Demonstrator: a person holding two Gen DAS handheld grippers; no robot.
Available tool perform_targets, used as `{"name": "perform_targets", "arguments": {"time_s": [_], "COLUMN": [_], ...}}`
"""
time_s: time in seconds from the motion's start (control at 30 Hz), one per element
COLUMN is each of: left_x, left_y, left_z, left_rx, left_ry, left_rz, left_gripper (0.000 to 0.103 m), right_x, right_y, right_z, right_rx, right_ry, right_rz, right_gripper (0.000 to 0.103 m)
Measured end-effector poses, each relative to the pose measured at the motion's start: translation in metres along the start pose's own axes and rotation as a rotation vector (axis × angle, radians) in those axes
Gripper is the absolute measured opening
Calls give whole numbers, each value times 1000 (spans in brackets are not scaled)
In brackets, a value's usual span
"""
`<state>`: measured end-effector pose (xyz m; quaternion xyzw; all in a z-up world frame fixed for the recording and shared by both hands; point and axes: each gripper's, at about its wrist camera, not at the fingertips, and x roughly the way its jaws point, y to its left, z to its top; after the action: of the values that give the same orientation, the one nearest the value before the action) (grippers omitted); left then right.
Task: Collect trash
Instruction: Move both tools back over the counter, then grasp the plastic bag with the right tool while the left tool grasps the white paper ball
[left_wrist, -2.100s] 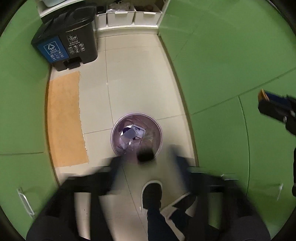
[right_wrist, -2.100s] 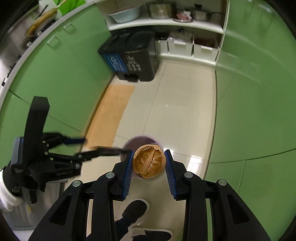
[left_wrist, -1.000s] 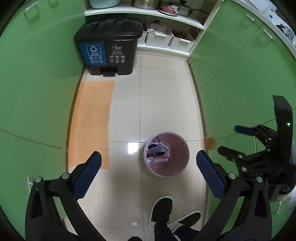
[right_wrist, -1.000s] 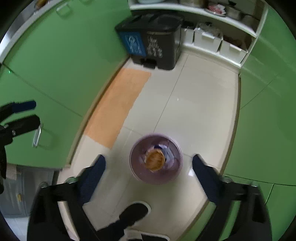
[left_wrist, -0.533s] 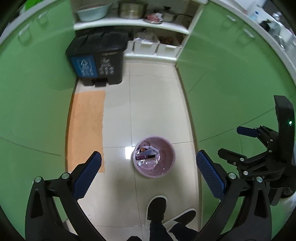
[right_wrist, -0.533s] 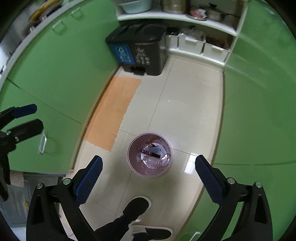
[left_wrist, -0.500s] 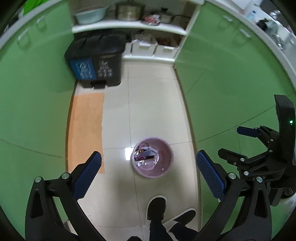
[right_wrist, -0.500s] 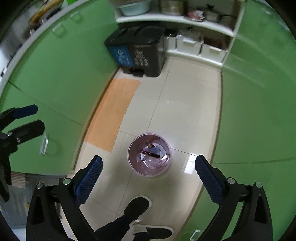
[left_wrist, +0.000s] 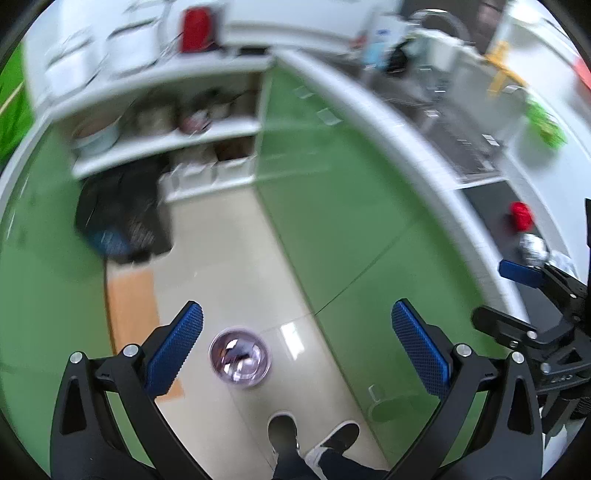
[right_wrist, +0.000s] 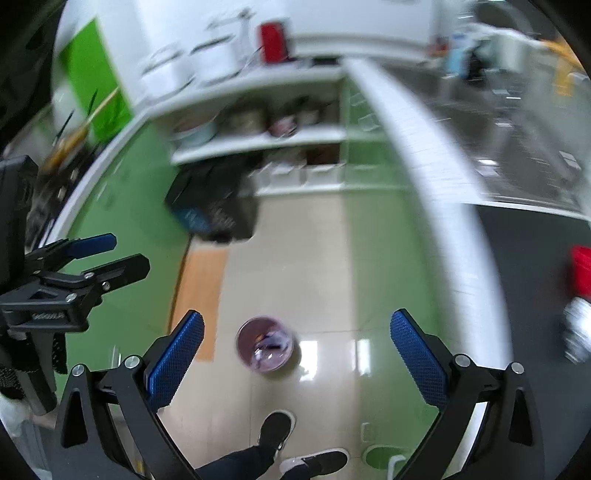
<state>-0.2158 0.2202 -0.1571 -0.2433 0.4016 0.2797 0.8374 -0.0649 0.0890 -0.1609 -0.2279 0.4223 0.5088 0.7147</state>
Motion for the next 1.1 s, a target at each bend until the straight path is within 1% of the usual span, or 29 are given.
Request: {"name": "perform_targets", "arguments": {"time_s": [0.03, 0.13, 0.2, 0.23, 0.3, 0.4, 0.5, 0.63, 0.77, 0.83, 1.0, 1.1], "left_x": [-4, -20, -24, -28, -29, -26, -21, -11, -1, 7, 30, 46], "left_y": [-12, -59, -82, -101, -126, -175, -211, -269, -316, -337, -378, -399], "left_z": [6, 29, 39, 45, 51, 60, 64, 67, 67, 68, 67, 67], "left_rx": [26, 123, 171, 208, 255, 342, 393, 469, 508, 517, 526, 527], "left_ry": [-13, -57, -71, -82, -88, -85, -81, -62, -48, -32, 1, 20], "left_rz": [-8, -49, -84, -111, -144, -205, -248, -299, -334, -347, -355, -346], "left_gripper": [100, 100, 100, 100, 100, 100, 100, 100, 100, 100, 100, 100], "right_x": [-21, -66, -89, -98, -124, -154, -181, -204, -220, -225, -224, -218], "right_y": [-14, -50, -72, -82, -106, -136, -167, -212, -250, -268, -320, -348], "right_z": [-4, -18, -26, -31, -44, -65, -85, -109, -131, -136, -145, -149], "right_rx": [37, 135, 199, 224, 289, 371, 439, 512, 555, 567, 581, 592], "right_ry": [-26, -85, -122, -136, -169, -210, -234, -250, -251, -247, -212, -188], "right_rz": [-29, -106, -154, -173, -227, -298, -361, -433, -478, -490, -512, -525], "right_gripper": [97, 97, 97, 97, 97, 97, 97, 97, 97, 97, 97, 97]}}
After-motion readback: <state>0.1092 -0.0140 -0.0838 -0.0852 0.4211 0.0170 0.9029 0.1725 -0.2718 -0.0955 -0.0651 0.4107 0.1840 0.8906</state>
